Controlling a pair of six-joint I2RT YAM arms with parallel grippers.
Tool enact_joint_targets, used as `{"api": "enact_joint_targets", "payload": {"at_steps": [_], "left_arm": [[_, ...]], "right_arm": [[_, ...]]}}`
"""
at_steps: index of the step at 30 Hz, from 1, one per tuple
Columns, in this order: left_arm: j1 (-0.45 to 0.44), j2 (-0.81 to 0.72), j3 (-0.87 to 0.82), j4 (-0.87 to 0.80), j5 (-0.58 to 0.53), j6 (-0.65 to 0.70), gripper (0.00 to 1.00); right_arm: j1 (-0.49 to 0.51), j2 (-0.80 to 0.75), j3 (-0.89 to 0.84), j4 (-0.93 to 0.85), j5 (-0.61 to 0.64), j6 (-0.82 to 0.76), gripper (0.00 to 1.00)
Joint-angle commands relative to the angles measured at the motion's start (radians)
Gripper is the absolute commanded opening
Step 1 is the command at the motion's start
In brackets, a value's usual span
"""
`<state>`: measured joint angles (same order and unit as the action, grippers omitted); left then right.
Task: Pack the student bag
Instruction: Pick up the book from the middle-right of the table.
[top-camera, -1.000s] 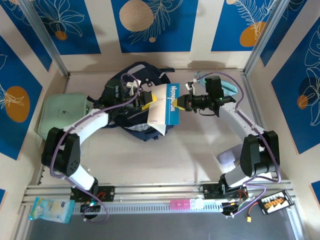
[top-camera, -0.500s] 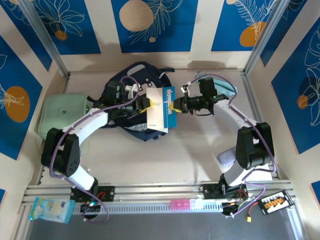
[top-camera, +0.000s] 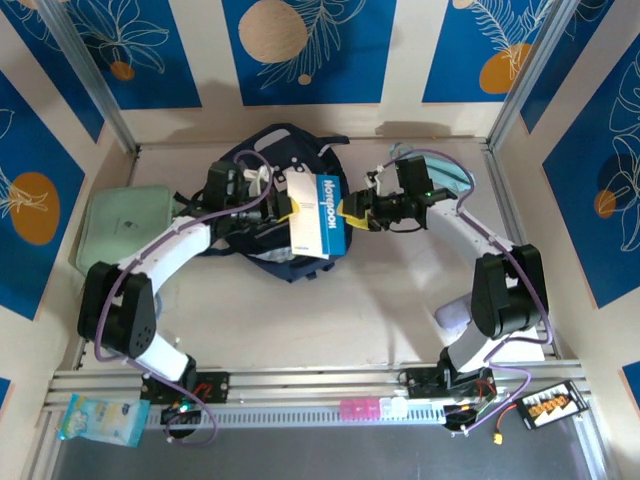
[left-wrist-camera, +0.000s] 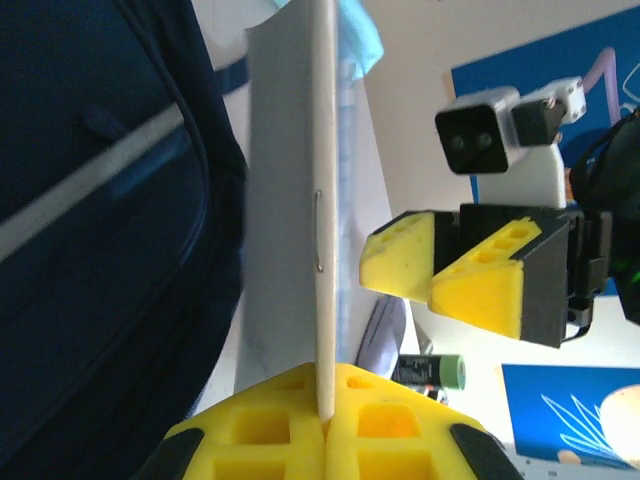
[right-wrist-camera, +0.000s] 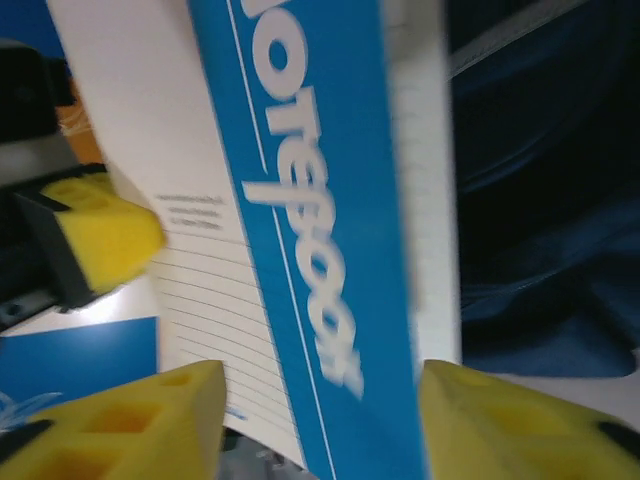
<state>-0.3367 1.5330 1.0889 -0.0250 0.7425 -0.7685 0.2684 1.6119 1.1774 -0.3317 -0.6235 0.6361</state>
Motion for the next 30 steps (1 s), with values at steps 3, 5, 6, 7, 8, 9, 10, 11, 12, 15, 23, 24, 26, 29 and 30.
{"api": "enact_joint_targets", "payload": {"at_steps": [3,5,6,7,8,9,10,11,12,15,23,24,26,29,30], "left_arm": [[0.036,-0.126,-0.003,0.051,-0.154,-0.035,0.00],[0.037,-0.165,-0.016,0.088,-0.237,-0.076,0.00],[0.038,-0.178,-0.018,0.104,-0.271,-0.094,0.00],[0.038,-0.191,-0.022,0.123,-0.305,-0.122,0.00],[0.036,-0.197,-0.025,0.150,-0.340,-0.151,0.00],[0.036,-0.202,-0.029,0.181,-0.359,-0.176,0.00],[0.035,-0.205,-0.032,0.213,-0.381,-0.205,0.00],[0.034,-0.204,-0.037,0.243,-0.399,-0.234,0.00],[0.034,-0.203,-0.039,0.268,-0.407,-0.255,0.00],[0.034,-0.192,-0.038,0.314,-0.423,-0.312,0.00],[0.030,-0.186,-0.050,0.354,-0.438,-0.376,0.00],[0.028,-0.184,-0.054,0.368,-0.435,-0.384,0.00],[0.027,-0.179,-0.054,0.383,-0.427,-0.403,0.00],[0.026,-0.172,-0.055,0.399,-0.418,-0.415,0.00],[0.026,-0.172,-0.058,0.403,-0.417,-0.419,0.00]], "right_arm": [[0.000,-0.114,-0.089,0.122,0.111,0.136,0.71],[0.011,-0.150,-0.166,0.260,0.116,0.240,0.78],[0.018,-0.163,-0.198,0.332,0.118,0.287,0.81],[0.028,-0.171,-0.238,0.420,0.122,0.348,0.85],[0.041,-0.173,-0.275,0.519,0.125,0.412,0.86],[0.057,-0.168,-0.302,0.610,0.130,0.469,0.88],[0.073,-0.153,-0.325,0.705,0.128,0.533,0.89],[0.089,-0.132,-0.335,0.792,0.122,0.589,0.89],[0.105,-0.114,-0.339,0.858,0.120,0.633,0.90],[0.151,-0.054,-0.343,1.065,0.133,0.760,0.91],[0.212,0.070,-0.301,1.327,0.173,0.933,0.92],[0.217,0.079,-0.295,1.342,0.173,0.943,0.92],[0.229,0.096,-0.284,1.377,0.187,0.961,0.92],[0.243,0.107,-0.273,1.413,0.215,0.975,0.91],[0.246,0.107,-0.267,1.416,0.216,0.977,0.91]]}}
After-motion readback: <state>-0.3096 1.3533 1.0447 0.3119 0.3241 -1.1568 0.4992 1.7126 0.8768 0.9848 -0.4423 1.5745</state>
